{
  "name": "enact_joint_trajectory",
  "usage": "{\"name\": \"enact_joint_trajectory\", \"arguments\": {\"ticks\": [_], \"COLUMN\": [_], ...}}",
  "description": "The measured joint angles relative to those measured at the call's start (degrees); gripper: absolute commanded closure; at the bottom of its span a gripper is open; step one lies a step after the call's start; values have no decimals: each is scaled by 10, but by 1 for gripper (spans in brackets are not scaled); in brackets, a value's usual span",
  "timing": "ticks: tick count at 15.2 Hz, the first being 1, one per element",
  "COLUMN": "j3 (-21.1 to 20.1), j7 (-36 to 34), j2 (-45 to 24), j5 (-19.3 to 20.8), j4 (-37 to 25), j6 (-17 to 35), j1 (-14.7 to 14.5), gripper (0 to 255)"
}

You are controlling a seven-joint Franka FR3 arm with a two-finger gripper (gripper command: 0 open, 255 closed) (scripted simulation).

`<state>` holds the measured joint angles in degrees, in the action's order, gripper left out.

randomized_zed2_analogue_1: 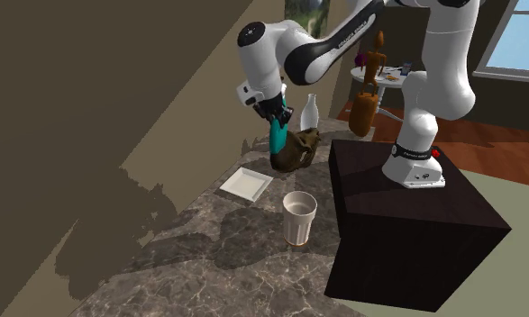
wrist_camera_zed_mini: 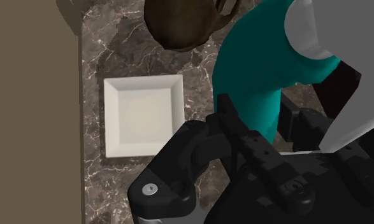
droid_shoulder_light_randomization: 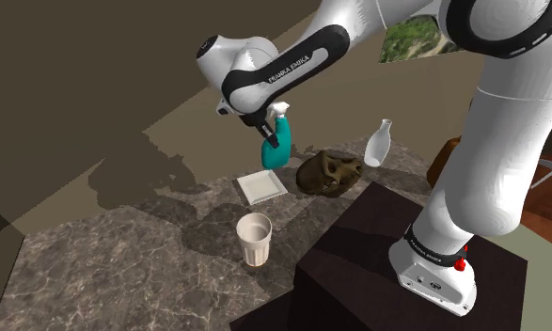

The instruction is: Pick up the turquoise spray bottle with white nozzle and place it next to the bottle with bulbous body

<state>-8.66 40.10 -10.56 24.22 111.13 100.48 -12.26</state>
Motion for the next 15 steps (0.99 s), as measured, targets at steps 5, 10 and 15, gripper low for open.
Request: {"name": "enact_joint_trajectory", "arguments": {"ticks": [5, 10, 15], "j3": [-1, -2, 4], "j7": [14, 27, 47], "j2": [14, 28, 54], "j5": [-4, -9, -9], "j4": [-20, -43, -36], "j6": [-31, -66, -77], "j1": [0, -2, 6], "gripper": [255, 255, 255]}}
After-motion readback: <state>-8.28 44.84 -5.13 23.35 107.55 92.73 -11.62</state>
